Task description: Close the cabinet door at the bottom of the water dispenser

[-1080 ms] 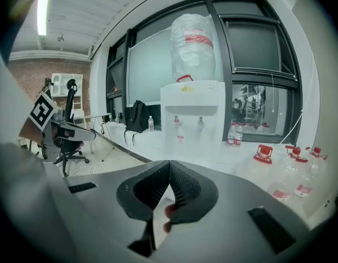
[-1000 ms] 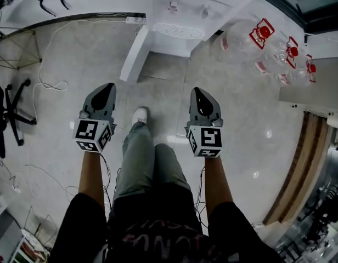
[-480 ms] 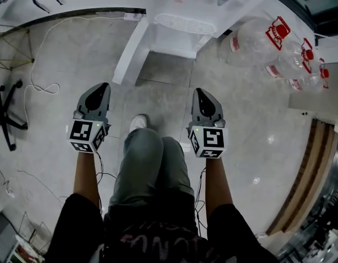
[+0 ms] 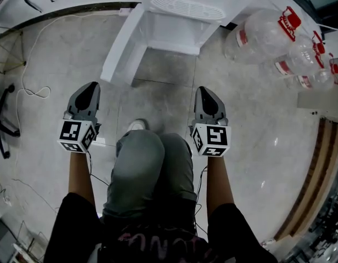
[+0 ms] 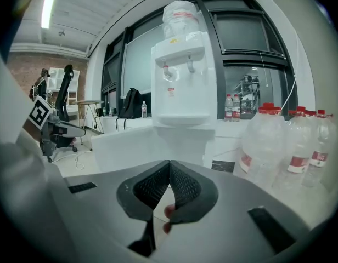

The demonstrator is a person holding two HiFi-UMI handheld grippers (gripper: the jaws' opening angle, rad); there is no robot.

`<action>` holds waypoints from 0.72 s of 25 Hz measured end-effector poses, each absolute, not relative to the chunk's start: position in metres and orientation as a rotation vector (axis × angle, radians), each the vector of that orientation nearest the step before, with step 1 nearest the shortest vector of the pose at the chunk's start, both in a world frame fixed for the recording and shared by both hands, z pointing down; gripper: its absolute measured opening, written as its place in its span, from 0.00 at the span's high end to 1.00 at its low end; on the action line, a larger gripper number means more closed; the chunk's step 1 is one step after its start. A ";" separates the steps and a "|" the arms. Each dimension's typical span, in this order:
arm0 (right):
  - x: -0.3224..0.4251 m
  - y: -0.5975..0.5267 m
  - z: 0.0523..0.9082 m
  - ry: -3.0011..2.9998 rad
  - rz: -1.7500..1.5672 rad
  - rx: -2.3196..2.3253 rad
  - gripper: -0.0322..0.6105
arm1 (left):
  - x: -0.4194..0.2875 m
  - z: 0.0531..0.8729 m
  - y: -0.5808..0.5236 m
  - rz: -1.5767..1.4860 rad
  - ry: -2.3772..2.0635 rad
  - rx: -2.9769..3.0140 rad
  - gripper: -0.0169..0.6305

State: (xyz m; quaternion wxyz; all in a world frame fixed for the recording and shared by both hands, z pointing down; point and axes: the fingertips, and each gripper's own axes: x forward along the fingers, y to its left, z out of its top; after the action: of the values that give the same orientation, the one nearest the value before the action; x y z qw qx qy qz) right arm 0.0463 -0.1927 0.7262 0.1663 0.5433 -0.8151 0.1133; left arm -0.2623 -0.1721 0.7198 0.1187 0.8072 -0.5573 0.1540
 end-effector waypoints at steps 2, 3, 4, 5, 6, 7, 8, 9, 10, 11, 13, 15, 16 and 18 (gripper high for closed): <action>0.053 -0.191 0.739 -2.319 0.308 1.552 0.93 | -0.260 0.731 -0.170 0.460 -1.613 2.392 0.95; 0.055 -0.189 0.746 -2.318 0.302 1.553 0.93 | -0.258 0.737 -0.169 0.469 -1.602 2.408 0.95; 0.059 -0.187 0.752 -2.317 0.299 1.557 0.93 | -0.256 0.742 -0.168 0.478 -1.588 2.423 0.94; 0.062 -0.186 0.757 -2.315 0.297 1.563 0.93 | -0.255 0.748 -0.167 0.487 -1.573 2.433 0.90; 0.065 -0.184 0.762 -2.314 0.295 1.569 0.93 | -0.253 0.754 -0.166 0.495 -1.558 2.439 0.83; 0.069 -0.182 0.766 -2.313 0.293 1.573 0.93 | -0.252 0.760 -0.165 0.502 -1.546 2.443 0.80; 0.072 -0.180 0.769 -2.311 0.290 1.575 0.93 | -0.251 0.766 -0.164 0.508 -1.536 2.445 0.80; 0.076 -0.178 0.773 -2.308 0.288 1.575 0.93 | -0.251 0.771 -0.165 0.513 -1.528 2.443 0.79; 0.079 -0.176 0.778 -2.303 0.288 1.576 0.93 | -0.251 0.777 -0.166 0.522 -1.523 2.438 0.78; 0.083 -0.173 0.783 -2.297 0.292 1.578 0.93 | -0.252 0.783 -0.167 0.531 -1.518 2.431 0.76; 0.091 -0.169 0.793 -2.283 0.306 1.585 0.93 | -0.254 0.795 -0.171 0.539 -1.503 2.425 0.74; 0.098 -0.167 0.803 -2.270 0.315 1.587 0.93 | -0.252 0.805 -0.175 0.547 -1.473 2.435 0.73; 0.100 -0.166 0.808 -2.266 0.317 1.589 0.93 | -0.251 0.809 -0.178 0.564 -1.460 2.444 0.72; 0.105 -0.165 0.815 -2.257 0.325 1.596 0.93 | -0.247 0.816 -0.181 0.599 -1.440 2.463 0.71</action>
State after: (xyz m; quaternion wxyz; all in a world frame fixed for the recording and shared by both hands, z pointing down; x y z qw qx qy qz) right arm 0.1052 -0.1648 0.8153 0.1781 0.5641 -0.7980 0.1149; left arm -0.2472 -0.1815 0.8164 0.1130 0.8393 -0.4910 0.2042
